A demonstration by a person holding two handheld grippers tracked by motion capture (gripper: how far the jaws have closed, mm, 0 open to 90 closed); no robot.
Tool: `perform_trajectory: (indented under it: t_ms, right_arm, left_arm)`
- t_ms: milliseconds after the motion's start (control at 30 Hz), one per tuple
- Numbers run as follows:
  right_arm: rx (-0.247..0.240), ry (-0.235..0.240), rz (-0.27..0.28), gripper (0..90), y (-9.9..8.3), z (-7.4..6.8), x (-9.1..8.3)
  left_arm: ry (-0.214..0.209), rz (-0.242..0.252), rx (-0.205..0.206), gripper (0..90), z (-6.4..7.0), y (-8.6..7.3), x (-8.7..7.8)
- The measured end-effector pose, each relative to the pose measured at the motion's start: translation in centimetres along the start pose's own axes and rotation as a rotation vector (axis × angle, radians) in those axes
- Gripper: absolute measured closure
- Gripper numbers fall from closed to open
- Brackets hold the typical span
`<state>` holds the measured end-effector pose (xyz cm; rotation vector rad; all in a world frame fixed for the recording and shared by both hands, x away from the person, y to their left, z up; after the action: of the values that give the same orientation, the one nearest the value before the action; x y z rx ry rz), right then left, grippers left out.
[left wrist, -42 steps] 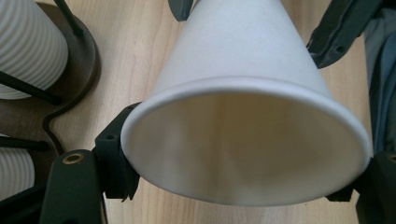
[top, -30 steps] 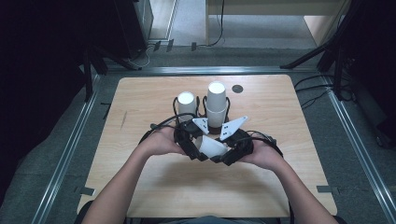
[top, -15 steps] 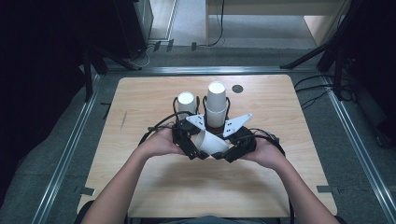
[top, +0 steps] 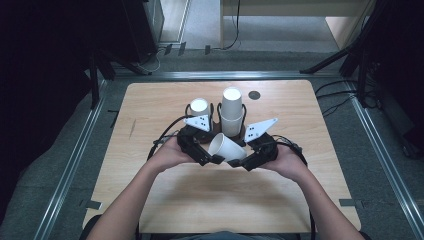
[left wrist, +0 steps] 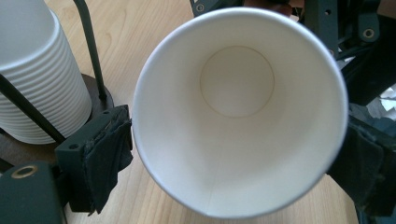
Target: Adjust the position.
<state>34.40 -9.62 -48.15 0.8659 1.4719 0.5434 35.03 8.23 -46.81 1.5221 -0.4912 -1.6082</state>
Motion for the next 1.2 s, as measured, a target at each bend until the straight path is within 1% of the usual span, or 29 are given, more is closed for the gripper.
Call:
perform_trajectory:
  t_ms: [67,100,133,200,267,333,400,433,567,600,633,700,733,800,867,933,967,1000,1067,1167,1200]
  right_arm:
    - [0.004,0.005,0.006,32.3,0.1,0.0,0.0]
    - [0.006,0.006,0.011,32.3,0.1,0.0,-0.1]
    - [0.008,0.011,0.013,32.3,0.1,-0.1,-0.1]
    - [0.014,0.015,0.021,32.2,0.2,0.0,-0.1]
    - [0.020,0.020,0.025,32.2,0.2,0.0,-0.1]
    - [0.020,0.027,0.021,32.4,0.1,0.0,-0.1]
    - [0.023,0.027,0.018,32.6,0.0,0.0,0.0]
    - [0.019,0.025,0.018,32.8,0.0,0.0,0.0]
    - [0.023,0.037,0.002,32.1,-0.2,-0.1,0.2]
    - [0.031,0.036,0.001,31.2,-0.2,-0.1,0.3]
    - [0.033,0.035,0.001,28.5,-0.2,-0.1,0.3]
    - [0.046,0.033,-0.002,23.5,-0.1,-0.2,0.3]
    - [0.049,0.031,-0.004,22.4,-0.1,-0.1,0.3]
    - [0.053,0.027,-0.016,21.8,-0.3,0.0,0.4]
    - [0.056,0.027,-0.027,21.6,-0.4,0.1,0.5]
    - [0.064,0.027,-0.037,21.6,-0.6,0.1,0.6]
    - [0.061,0.026,-0.038,21.6,-0.6,0.1,0.7]
    - [0.059,0.025,-0.040,21.6,-0.6,0.1,0.8]
    - [0.050,0.026,-0.044,21.6,-0.6,0.1,0.9]
    - [0.049,0.026,-0.050,21.6,-0.6,0.1,1.2]
    - [0.051,0.028,-0.055,21.7,-0.7,0.0,1.3]
  left_arm:
    - [0.000,0.010,-0.004,8.2,0.0,-0.1,0.1]
    - [-0.008,0.019,-0.010,12.0,0.0,-0.1,0.1]
    - [-0.007,0.025,-0.010,13.8,0.0,-0.1,0.2]
    - [-0.012,0.033,-0.015,14.5,0.0,0.0,0.2]
    - [-0.026,0.056,-0.020,18.5,0.1,0.1,0.2]
    - [-0.030,0.064,-0.015,20.3,0.2,0.1,0.1]
    - [-0.029,0.059,-0.007,22.1,0.2,0.1,0.1]
    - [-0.032,0.051,-0.003,23.2,0.2,0.1,0.1]
    - [-0.024,0.016,0.014,24.7,0.4,0.1,0.2]
    - [-0.020,0.007,0.014,24.8,0.4,0.2,0.2]
    - [-0.007,-0.006,0.013,24.8,0.4,0.2,0.2]
    - [-0.001,-0.016,0.011,24.7,0.3,0.2,0.2]
    - [-0.013,-0.028,0.010,24.8,0.3,0.3,0.1]
    - [0.004,-0.040,0.019,24.7,0.2,0.5,-0.2]
    - [-0.004,-0.048,0.022,24.7,0.1,0.7,-0.4]
    - [-0.004,-0.068,0.032,24.7,0.0,1.0,-0.7]
    - [0.012,-0.086,0.050,24.7,0.0,1.1,-0.8]
    - [0.014,-0.099,0.057,24.8,0.0,1.2,-0.8]
    - [0.005,-0.110,0.067,24.8,0.0,1.5,-0.9]
    - [0.015,-0.144,0.097,24.7,0.1,1.6,-0.8]
    - [0.012,-0.149,0.099,24.7,0.2,1.6,-0.7]
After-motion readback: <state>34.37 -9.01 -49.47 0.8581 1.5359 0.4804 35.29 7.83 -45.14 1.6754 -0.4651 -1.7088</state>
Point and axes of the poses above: each handheld gripper's, and its own axes: x roughly forward along the jaws, y roughly out of its top, z roughly to its right, the point moved 4 cm from there along x, roughly forward along the jaws, and after that the axes turned 1 degree about y, right-handed, at the moved point
